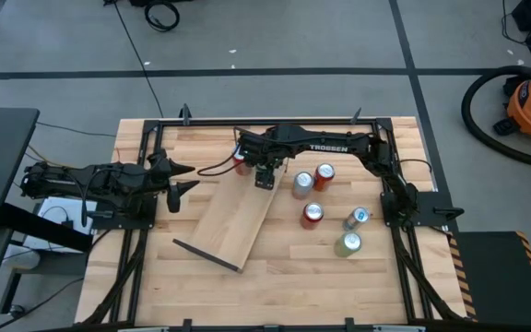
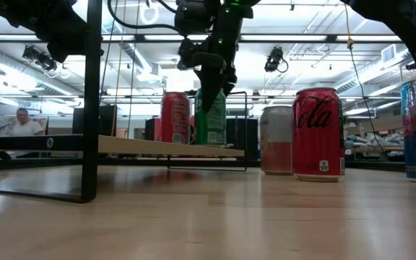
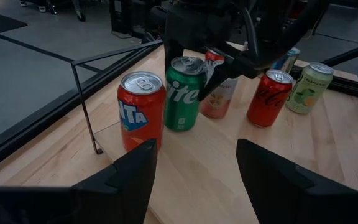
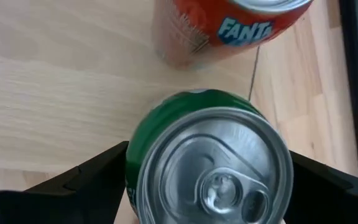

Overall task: Place canned beverage on shelf
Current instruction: Put the green soda can on the shelf

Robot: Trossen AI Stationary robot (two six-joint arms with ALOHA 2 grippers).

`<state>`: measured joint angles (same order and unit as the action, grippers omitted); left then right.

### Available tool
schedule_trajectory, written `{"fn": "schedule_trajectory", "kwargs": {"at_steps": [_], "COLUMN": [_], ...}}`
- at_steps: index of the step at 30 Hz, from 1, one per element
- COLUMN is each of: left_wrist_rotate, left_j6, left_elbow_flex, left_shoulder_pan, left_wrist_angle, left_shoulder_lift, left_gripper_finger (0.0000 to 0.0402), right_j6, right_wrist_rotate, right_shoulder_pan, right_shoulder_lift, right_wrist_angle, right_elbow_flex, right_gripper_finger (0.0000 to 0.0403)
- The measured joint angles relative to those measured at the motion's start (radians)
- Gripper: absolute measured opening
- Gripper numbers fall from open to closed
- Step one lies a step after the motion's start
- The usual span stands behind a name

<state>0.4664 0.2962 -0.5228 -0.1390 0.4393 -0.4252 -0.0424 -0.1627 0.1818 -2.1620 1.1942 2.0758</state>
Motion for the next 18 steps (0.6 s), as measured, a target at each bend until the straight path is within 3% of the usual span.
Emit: {"fn": "schedule_trajectory", "kwargs": {"at_steps": [18], "left_wrist_rotate": [0.0], "left_j6": [0.0], "left_elbow_flex": [0.0], "left_shoulder_pan": [0.0], "left_wrist_angle": [0.0], "left_shoulder_lift": [0.0], "left_gripper_finger": [0.0231], "right_j6": [0.011], "right_wrist_rotate": [-0.002], "right_shoulder_pan": [0.0], "right_shoulder_lift": [0.0], "right_wrist_angle": [-0.027], "right_elbow_flex": [0.0], "right_gripper_finger": [0.0353]}}
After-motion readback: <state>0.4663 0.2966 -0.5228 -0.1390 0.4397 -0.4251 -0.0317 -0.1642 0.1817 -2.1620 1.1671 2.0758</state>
